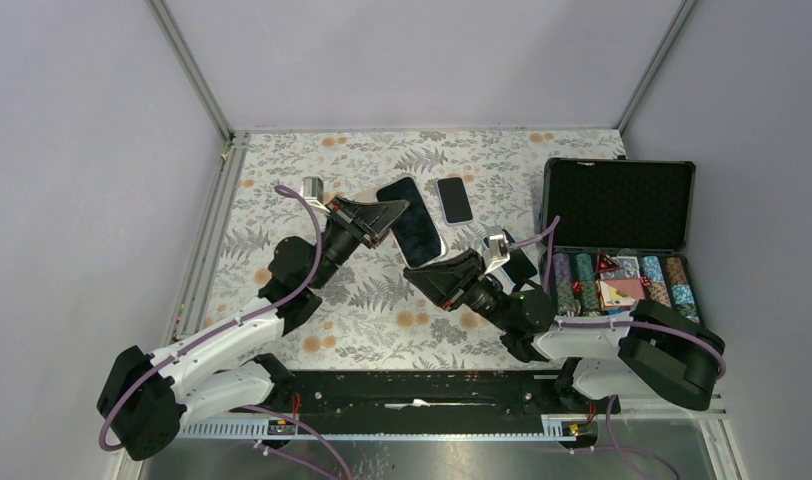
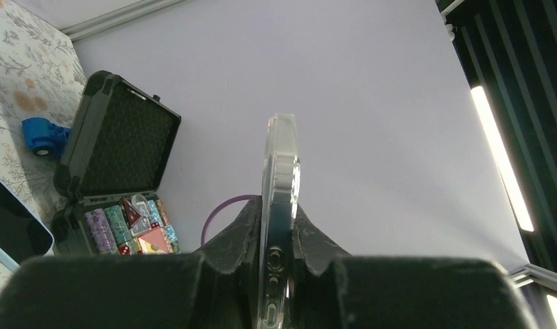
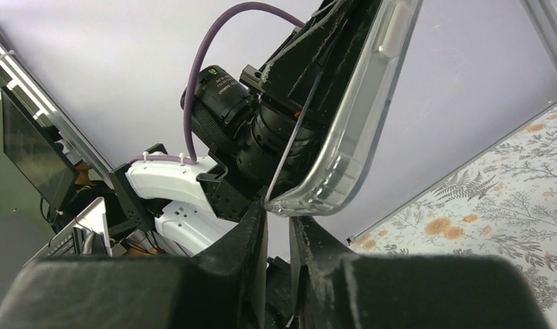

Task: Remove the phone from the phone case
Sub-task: Remove the phone case from the phone.

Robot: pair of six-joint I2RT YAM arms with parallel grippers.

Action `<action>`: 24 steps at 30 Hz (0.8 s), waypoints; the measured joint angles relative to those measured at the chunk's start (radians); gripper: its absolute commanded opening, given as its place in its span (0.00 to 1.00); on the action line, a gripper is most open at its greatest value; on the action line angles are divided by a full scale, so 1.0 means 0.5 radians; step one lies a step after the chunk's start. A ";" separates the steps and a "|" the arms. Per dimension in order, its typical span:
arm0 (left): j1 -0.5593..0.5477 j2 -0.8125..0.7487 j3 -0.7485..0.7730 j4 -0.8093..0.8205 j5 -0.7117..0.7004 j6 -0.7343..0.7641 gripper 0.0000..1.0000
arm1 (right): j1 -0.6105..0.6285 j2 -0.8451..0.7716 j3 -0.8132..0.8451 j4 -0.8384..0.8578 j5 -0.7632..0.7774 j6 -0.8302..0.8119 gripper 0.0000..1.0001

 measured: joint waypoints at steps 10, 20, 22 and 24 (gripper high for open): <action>-0.111 -0.125 0.002 0.323 0.209 -0.305 0.00 | -0.099 0.385 -0.113 -0.277 0.144 -0.227 0.00; -0.108 -0.237 0.003 0.153 0.146 -0.127 0.00 | -0.100 -0.083 -0.115 -0.278 -0.044 -0.306 0.79; -0.102 -0.250 0.003 0.104 0.109 -0.060 0.00 | -0.100 -0.209 -0.114 -0.293 -0.106 -0.305 0.80; -0.094 -0.250 0.003 0.080 0.076 -0.008 0.00 | -0.100 -0.313 -0.105 -0.327 -0.176 -0.305 0.80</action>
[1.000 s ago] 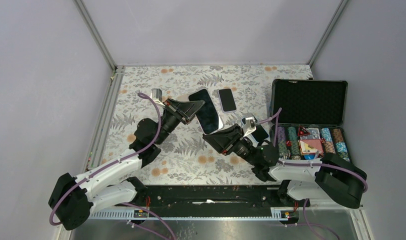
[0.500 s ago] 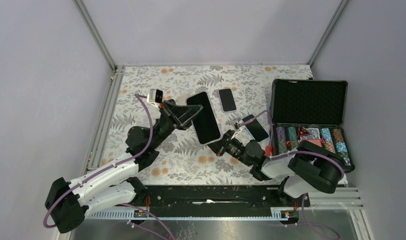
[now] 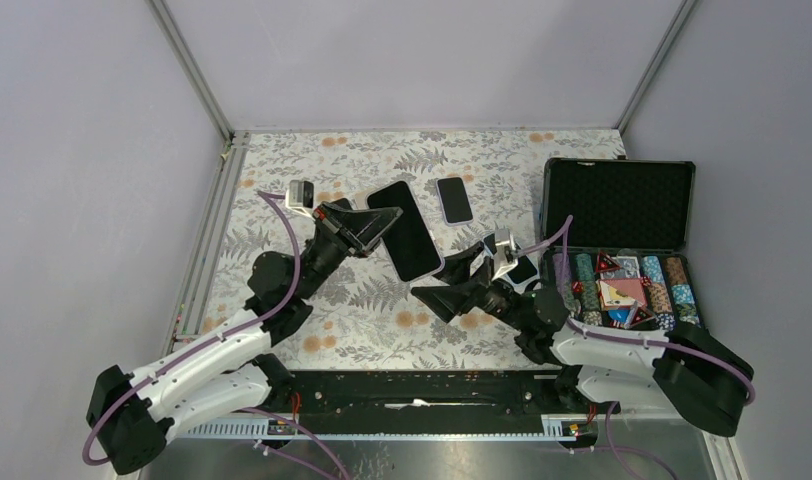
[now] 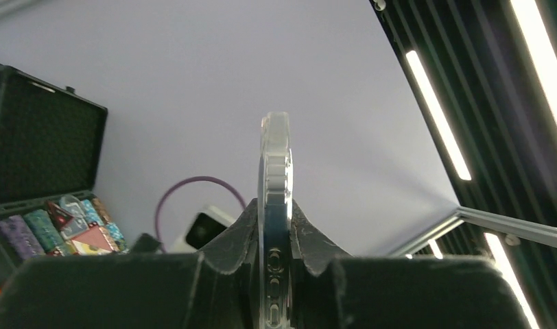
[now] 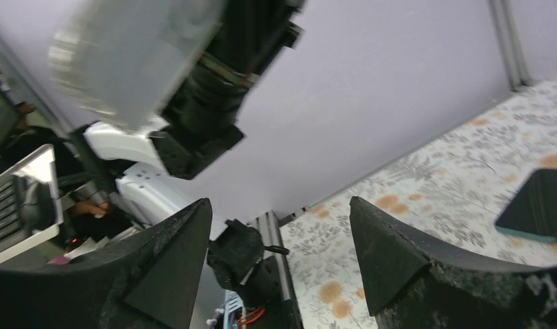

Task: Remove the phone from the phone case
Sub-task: Remove the phone case from the phone.

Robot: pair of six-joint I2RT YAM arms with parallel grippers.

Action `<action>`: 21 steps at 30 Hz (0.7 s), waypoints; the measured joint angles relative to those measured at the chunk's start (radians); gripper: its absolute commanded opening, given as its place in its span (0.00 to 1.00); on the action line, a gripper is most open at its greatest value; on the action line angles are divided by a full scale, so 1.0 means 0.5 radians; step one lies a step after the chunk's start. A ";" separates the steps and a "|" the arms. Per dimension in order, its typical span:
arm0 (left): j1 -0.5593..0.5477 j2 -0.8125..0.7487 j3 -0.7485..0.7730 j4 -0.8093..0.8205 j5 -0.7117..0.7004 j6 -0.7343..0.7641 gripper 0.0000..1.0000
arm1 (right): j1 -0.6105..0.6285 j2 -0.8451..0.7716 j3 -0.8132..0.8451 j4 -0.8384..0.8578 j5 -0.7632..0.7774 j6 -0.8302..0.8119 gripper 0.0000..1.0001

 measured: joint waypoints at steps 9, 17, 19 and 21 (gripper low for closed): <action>0.014 0.121 0.021 0.021 -0.023 0.072 0.00 | 0.006 -0.229 0.194 -0.175 -0.283 0.001 0.78; 0.017 0.203 0.025 0.101 -0.021 0.064 0.00 | 0.009 -0.172 0.218 -0.197 -0.166 0.126 0.35; 0.031 0.205 0.026 0.095 -0.023 0.056 0.00 | 0.021 -0.165 0.218 -0.198 -0.138 0.145 0.30; 0.037 0.205 0.045 0.061 -0.027 0.059 0.00 | 0.028 -0.165 0.208 -0.188 -0.115 0.167 0.30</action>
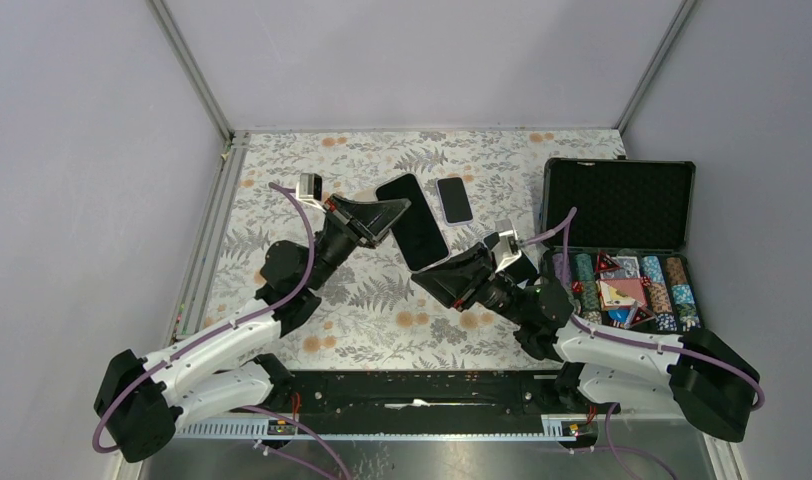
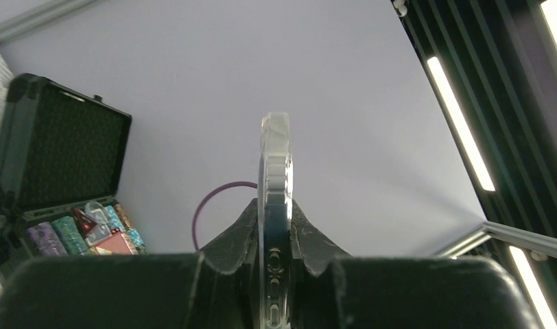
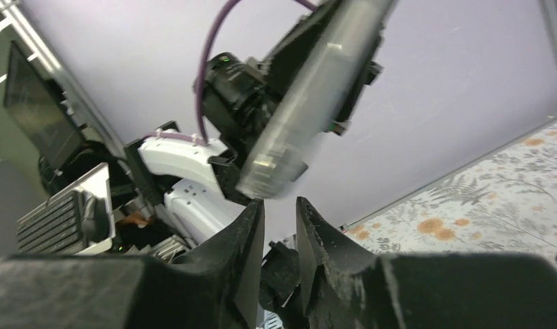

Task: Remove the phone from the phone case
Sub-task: Remove the phone case from the phone.

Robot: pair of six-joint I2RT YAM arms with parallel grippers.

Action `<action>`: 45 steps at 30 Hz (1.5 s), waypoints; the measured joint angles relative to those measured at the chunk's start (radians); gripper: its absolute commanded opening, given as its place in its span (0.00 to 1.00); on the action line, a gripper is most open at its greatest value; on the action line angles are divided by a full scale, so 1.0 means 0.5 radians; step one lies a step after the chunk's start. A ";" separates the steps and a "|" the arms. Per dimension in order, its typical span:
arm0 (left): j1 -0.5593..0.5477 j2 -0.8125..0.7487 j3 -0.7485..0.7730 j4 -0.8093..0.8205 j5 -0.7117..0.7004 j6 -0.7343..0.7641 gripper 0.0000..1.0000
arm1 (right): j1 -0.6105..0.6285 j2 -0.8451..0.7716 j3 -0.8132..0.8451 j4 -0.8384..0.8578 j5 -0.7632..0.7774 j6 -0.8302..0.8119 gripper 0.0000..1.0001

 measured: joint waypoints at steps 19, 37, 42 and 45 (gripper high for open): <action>-0.010 -0.024 0.036 -0.013 0.045 -0.058 0.00 | 0.034 -0.050 0.020 -0.028 -0.086 -0.045 0.70; 0.007 -0.018 0.036 -0.016 0.015 -0.063 0.00 | 0.061 -0.097 0.079 -0.124 0.112 -0.024 0.26; 0.021 -0.016 0.039 -0.029 0.006 -0.093 0.00 | 0.069 -0.127 0.117 -0.249 0.126 -0.050 0.11; 0.029 -0.014 0.066 -0.078 0.008 -0.138 0.00 | 0.070 -0.159 0.161 -0.362 0.131 -0.108 0.06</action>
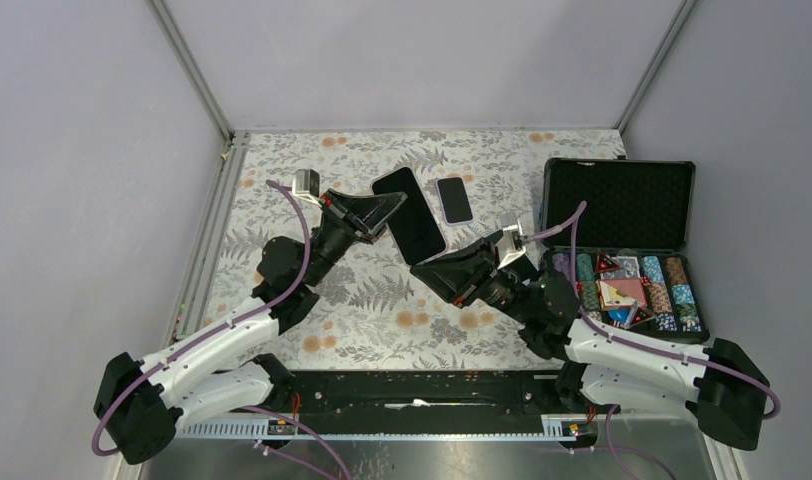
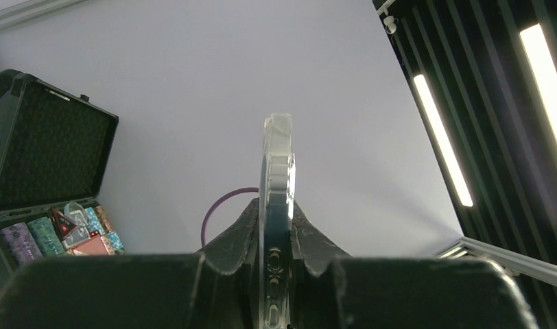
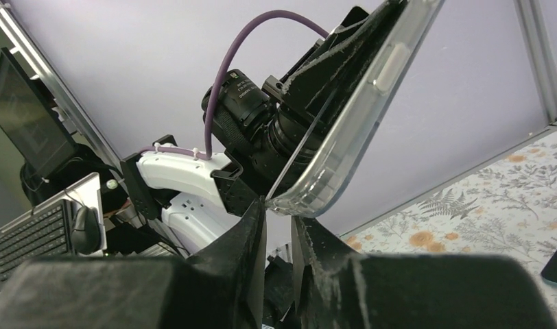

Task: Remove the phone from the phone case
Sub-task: Remove the phone case from the phone.

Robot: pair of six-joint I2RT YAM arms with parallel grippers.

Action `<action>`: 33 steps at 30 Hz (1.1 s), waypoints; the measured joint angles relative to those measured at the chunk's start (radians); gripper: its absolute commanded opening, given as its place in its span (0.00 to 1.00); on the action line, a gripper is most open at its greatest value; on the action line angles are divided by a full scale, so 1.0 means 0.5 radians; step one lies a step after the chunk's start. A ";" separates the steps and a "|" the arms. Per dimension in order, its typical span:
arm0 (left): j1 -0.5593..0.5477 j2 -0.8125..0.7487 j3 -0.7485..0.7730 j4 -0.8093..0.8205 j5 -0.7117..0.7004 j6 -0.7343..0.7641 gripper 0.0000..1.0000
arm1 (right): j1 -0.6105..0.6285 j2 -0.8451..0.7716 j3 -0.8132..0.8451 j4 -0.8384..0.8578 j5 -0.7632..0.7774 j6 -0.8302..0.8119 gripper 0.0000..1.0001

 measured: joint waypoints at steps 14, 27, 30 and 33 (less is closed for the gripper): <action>0.002 0.021 0.003 0.033 -0.013 -0.043 0.00 | 0.011 -0.125 0.150 -0.496 0.007 -0.145 0.04; 0.035 0.120 -0.153 0.355 -0.107 -0.157 0.00 | 0.018 -0.127 0.336 -0.990 0.083 -0.255 0.00; 0.036 0.120 -0.153 0.356 -0.111 -0.165 0.00 | 0.030 -0.134 0.350 -1.038 0.111 -0.304 0.00; 0.036 0.120 -0.153 0.339 -0.113 -0.163 0.00 | 0.036 -0.151 0.352 -1.089 0.137 -0.341 0.00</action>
